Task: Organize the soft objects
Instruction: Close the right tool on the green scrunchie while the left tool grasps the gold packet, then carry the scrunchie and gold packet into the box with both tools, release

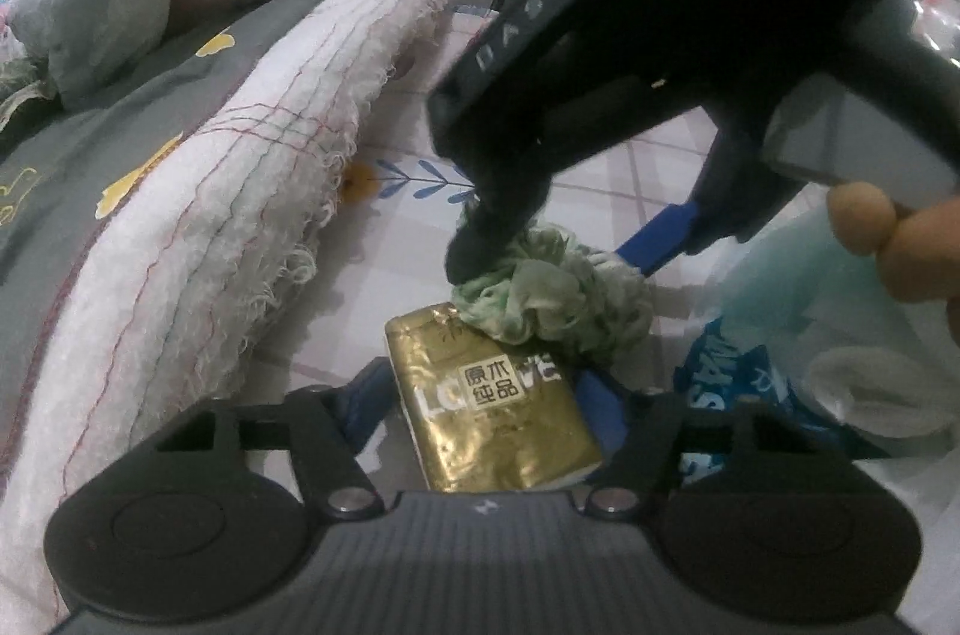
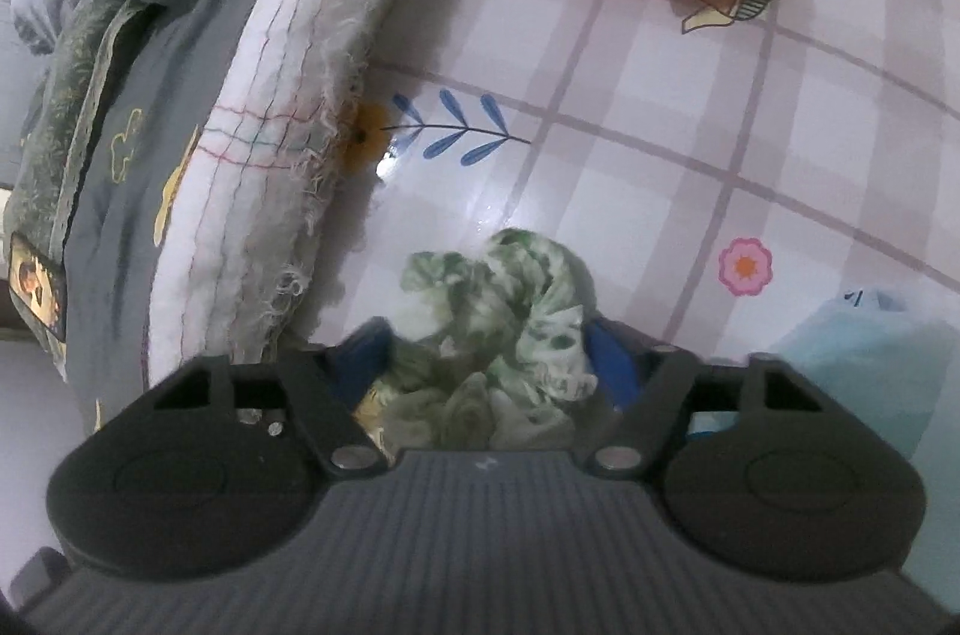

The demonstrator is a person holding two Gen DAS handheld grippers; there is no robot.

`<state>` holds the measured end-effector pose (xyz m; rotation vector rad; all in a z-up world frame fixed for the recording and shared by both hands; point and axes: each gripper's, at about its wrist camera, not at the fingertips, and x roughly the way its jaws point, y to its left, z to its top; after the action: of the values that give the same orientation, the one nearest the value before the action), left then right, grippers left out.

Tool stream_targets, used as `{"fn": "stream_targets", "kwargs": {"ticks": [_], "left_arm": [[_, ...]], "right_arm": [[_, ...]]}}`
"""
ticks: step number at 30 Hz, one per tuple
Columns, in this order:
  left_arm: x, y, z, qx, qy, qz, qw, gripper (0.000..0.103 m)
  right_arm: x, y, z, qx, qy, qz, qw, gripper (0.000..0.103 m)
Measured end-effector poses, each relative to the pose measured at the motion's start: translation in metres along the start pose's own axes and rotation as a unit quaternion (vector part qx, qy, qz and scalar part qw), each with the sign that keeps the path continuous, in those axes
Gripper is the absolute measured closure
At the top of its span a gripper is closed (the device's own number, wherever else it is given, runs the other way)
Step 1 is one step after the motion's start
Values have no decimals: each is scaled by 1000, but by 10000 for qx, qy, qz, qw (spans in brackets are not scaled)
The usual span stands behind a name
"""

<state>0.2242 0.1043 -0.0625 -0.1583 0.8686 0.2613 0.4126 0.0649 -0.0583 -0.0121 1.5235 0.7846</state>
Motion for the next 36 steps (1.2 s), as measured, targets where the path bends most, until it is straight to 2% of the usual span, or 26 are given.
{"fn": "stream_targets", "kwargs": {"ticks": [3, 6, 11, 16, 19, 22, 26, 28, 33, 36], "left_arm": [[-4, 2, -2, -39, -26, 0, 10000, 43], [-9, 5, -3, -128, -35, -67, 9999, 44], [-33, 13, -5, -268, -149, -196, 9993, 44], [-82, 10, -1, -257, -510, -471, 9973, 44], [-115, -6, 5, -105, -763, -775, 9940, 44], [-149, -31, 4, 88, -951, -1300, 9869, 44], [-174, -74, -3, 293, -863, -2148, 9724, 44], [-180, -96, -9, 419, -768, -2428, 9661, 44], [-190, -147, -31, 790, -555, -2775, 9559, 44], [-192, -164, -43, 934, -479, -2826, 9535, 44]], "right_arm": [[-4, -1, -1, -1, -64, 79, 9999, 68], [-16, -1, -4, 38, -199, 219, 9996, 76], [-48, 1, -16, 88, -479, 536, 9974, 78], [-100, 2, -45, 67, -814, 921, 9924, 78], [-149, -9, -83, 63, -1195, 1111, 9866, 78], [-208, -35, -134, 221, -1727, 1211, 9773, 78], [-276, -86, -218, 641, -2448, 1015, 9621, 77], [-301, -115, -260, 936, -2687, 816, 9552, 77], [-318, -186, -345, 1701, -2821, 187, 9440, 75], [-307, -217, -375, 1905, -2562, -298, 9472, 74]]}}
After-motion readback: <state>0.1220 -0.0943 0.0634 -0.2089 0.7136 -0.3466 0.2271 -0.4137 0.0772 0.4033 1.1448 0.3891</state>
